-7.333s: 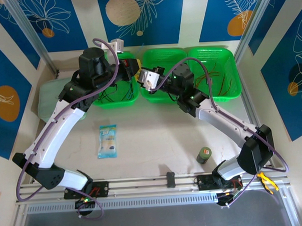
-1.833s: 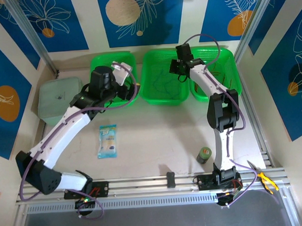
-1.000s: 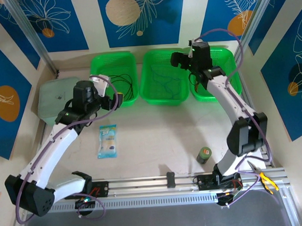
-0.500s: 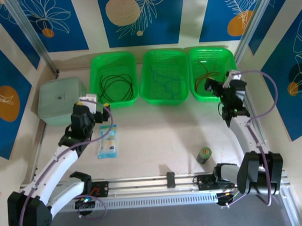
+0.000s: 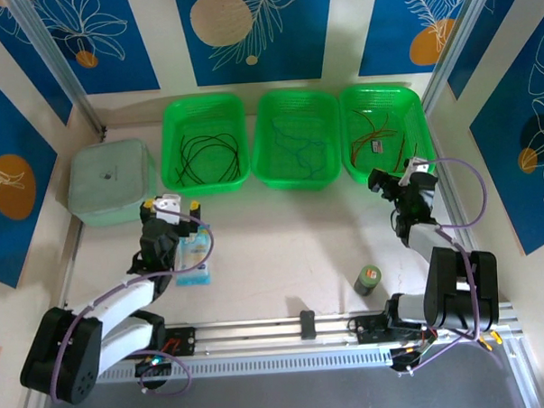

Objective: Untangle the cables

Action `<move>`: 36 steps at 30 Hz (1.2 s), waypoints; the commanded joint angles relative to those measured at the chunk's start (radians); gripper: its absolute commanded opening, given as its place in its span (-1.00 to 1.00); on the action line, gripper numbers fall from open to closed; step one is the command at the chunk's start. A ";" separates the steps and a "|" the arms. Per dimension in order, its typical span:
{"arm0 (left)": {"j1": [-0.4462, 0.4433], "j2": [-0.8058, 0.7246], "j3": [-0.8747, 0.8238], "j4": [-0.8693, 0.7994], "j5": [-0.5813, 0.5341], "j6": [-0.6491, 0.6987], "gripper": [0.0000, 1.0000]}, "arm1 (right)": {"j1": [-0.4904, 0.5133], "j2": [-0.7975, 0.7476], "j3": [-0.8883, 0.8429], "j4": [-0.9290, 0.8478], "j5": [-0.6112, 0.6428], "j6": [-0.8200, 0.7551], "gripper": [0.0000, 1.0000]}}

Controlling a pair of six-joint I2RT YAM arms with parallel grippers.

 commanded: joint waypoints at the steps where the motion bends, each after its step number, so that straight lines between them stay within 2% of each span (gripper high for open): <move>1: 0.010 0.038 0.021 0.103 -0.023 0.050 0.99 | 0.007 0.029 0.021 0.122 -0.010 -0.018 0.99; 7: 0.008 0.035 -0.026 0.123 -0.058 0.044 0.99 | 0.098 -0.012 0.066 -0.085 0.045 -0.088 0.98; 10: 0.011 0.018 -0.043 0.100 -0.070 0.057 0.99 | 0.140 -0.033 0.030 -0.047 0.065 -0.139 0.98; 13: 0.016 0.078 -0.056 0.186 -0.071 0.058 0.99 | 0.137 -0.026 0.041 -0.061 0.054 -0.138 0.99; 16: 0.017 0.187 -0.044 0.293 -0.071 0.053 0.99 | 0.136 -0.022 0.069 -0.154 0.047 -0.095 0.99; 18: 0.017 0.267 -0.031 0.357 -0.068 0.080 0.99 | 0.154 -0.011 0.035 -0.108 0.065 -0.088 0.98; 25: 0.019 0.495 0.003 0.560 -0.095 0.147 0.99 | 0.227 0.126 -0.110 0.289 0.122 -0.149 0.98; 29: 0.037 0.503 -0.043 0.636 -0.030 0.129 0.99 | 0.279 0.233 -0.165 0.516 0.125 -0.214 0.98; 31: 0.044 0.522 -0.062 0.688 -0.014 0.118 0.99 | 0.257 0.205 -0.131 0.395 0.088 -0.197 0.98; 33: 0.060 0.524 -0.061 0.686 0.016 0.111 0.99 | 0.243 0.216 -0.095 0.349 0.085 -0.182 0.98; 36: 0.097 0.522 -0.053 0.650 0.076 0.076 0.99 | 0.187 0.213 -0.067 0.283 -0.029 -0.154 0.98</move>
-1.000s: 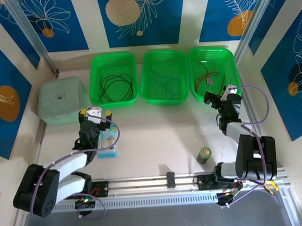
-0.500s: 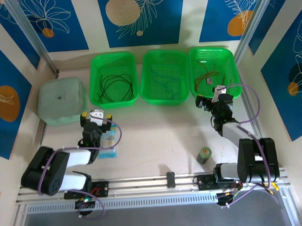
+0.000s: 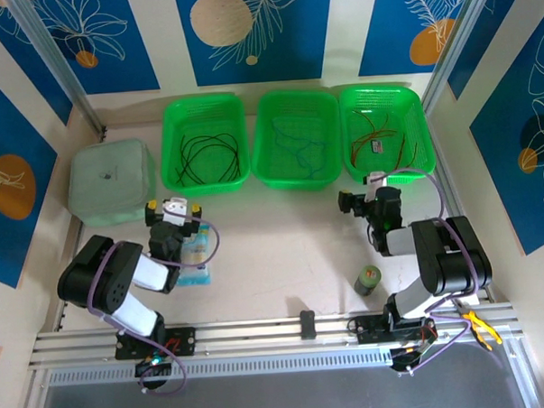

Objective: Untangle the cables

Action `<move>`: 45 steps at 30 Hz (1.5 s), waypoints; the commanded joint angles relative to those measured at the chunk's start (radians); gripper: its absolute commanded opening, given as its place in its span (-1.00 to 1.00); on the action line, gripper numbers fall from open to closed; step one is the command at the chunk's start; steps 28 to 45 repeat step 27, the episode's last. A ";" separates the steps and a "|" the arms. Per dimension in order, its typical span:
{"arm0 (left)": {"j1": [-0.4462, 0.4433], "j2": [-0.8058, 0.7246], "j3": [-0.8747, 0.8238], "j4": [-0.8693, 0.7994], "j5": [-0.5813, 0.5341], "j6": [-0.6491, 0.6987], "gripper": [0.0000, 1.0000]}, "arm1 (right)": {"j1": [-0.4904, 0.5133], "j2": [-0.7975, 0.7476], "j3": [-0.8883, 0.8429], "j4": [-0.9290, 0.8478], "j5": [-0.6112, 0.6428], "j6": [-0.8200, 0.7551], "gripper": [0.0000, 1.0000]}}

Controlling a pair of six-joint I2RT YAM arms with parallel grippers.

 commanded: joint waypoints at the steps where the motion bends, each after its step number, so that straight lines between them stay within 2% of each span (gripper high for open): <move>1: 0.051 0.023 0.007 0.039 0.085 -0.054 0.99 | -0.034 -0.013 0.034 -0.006 -0.081 0.012 0.98; 3: 0.055 0.048 0.039 0.036 0.057 -0.054 0.99 | -0.033 -0.013 0.034 -0.005 -0.078 0.009 0.98; 5: 0.067 0.005 0.074 -0.104 0.070 -0.078 0.99 | -0.033 -0.012 0.034 -0.004 -0.077 0.010 0.98; 6: 0.072 0.012 0.090 -0.121 0.066 -0.081 0.99 | -0.032 -0.013 0.034 -0.004 -0.077 0.010 0.98; 8: 0.080 0.002 0.130 -0.211 0.007 -0.118 0.99 | -0.032 -0.013 0.033 -0.002 -0.075 0.011 0.98; 11: 0.137 -0.012 0.176 -0.327 0.076 -0.169 0.99 | -0.032 -0.014 0.033 -0.004 -0.076 0.010 0.98; 45: 0.146 -0.012 0.173 -0.323 0.091 -0.174 0.99 | -0.031 -0.012 0.035 -0.005 -0.078 0.008 0.98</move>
